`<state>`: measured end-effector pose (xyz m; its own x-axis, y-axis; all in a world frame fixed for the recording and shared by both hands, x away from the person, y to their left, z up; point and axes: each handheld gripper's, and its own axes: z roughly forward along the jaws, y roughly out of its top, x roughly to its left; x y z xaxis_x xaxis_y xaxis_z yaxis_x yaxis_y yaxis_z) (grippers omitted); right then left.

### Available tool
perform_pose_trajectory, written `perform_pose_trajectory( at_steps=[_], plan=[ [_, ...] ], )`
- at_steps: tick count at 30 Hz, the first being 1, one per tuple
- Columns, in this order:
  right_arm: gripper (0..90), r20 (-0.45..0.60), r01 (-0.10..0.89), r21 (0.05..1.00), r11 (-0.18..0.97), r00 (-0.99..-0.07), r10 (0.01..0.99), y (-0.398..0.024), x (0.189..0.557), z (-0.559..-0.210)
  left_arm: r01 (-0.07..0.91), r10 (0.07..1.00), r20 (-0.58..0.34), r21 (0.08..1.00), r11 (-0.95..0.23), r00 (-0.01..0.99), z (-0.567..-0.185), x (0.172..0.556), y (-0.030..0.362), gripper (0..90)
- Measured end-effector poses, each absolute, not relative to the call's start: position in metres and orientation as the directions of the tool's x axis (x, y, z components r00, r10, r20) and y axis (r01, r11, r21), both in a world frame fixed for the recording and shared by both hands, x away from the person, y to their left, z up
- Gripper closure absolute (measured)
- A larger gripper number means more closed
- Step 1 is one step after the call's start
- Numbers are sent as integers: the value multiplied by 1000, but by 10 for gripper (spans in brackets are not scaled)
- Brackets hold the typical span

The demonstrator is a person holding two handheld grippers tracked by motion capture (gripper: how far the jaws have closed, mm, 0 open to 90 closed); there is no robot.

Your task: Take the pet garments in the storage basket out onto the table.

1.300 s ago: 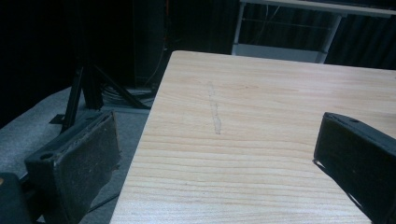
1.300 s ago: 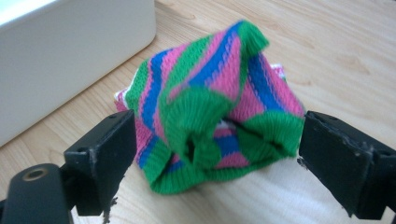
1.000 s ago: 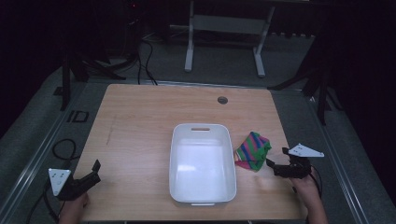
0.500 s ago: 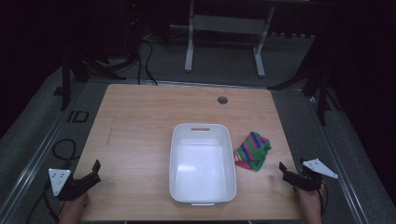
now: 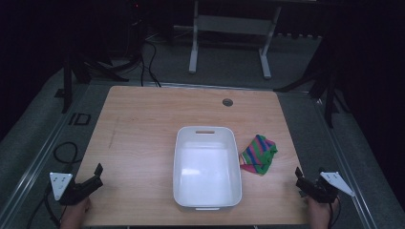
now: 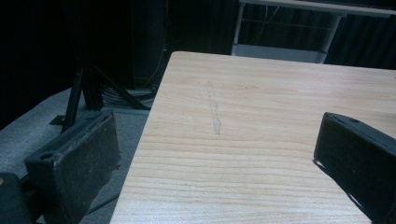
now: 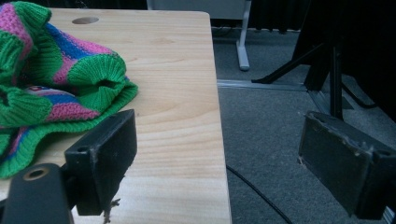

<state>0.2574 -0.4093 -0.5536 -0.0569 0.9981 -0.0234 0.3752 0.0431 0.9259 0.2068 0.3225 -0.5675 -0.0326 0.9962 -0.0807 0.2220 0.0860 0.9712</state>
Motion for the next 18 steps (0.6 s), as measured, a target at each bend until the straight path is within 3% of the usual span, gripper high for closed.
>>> perform_pose_trajectory(
  at_steps=[18],
  plan=[
    [129,-30,360,932,48,-55,998,-409,256,-556,221,996,-80,971,86,-33,-567,207,322,9]
  ],
)
